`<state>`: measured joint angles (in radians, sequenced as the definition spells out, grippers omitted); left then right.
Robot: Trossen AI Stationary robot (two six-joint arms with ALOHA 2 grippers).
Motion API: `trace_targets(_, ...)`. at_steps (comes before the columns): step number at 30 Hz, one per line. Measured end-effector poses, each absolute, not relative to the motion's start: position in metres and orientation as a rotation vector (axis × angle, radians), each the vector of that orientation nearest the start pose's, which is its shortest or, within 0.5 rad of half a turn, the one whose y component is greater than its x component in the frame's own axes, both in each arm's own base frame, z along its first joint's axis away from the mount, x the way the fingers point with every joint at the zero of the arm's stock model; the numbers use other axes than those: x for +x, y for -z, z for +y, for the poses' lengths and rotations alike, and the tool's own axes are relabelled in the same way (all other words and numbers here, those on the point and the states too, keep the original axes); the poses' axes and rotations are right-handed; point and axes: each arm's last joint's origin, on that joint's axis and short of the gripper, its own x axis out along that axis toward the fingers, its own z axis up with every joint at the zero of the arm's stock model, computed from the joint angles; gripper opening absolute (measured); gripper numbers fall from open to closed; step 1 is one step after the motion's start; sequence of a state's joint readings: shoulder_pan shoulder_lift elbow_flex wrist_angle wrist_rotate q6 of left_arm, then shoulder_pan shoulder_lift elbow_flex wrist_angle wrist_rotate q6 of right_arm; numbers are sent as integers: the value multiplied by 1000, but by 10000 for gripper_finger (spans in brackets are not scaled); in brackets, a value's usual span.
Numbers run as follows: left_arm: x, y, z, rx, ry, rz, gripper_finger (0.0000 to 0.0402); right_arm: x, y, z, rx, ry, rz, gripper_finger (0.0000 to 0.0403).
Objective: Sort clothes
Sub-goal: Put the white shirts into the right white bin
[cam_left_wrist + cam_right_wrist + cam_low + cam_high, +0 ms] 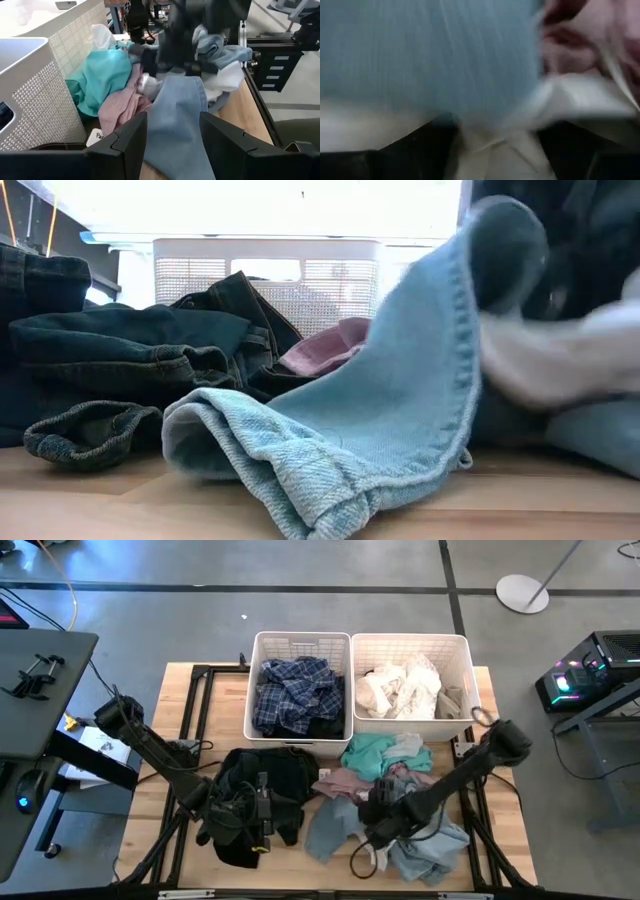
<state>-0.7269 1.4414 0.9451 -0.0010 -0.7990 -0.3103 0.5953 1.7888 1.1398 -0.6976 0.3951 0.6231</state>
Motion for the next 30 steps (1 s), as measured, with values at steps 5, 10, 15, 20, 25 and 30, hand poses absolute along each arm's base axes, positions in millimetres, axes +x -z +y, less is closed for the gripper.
trace_targets(5, 243, -259, -189, 37, -125, 344, 172, 290, -142, 179, -136, 162, 1217, 163)
trace_targets(10, 243, -259, -189, 38, -126, 345, 172, 290, -175, 180, -149, 144, 1316, 19)
trace_targets(15, 243, -259, -188, 40, -126, 347, 172, 287, -248, 182, -95, 33, 1329, 38)
trace_targets(20, 243, -258, -188, 44, -127, 351, 172, 278, -313, 177, -119, -73, 1250, 20)
trace_targets(25, 242, -257, -188, 50, -130, 365, 172, 260, -376, 154, -253, 157, 966, 8)
trace_targets(30, 242, -256, -188, 47, -133, 371, 172, 230, -432, 120, -428, 624, 565, 7)
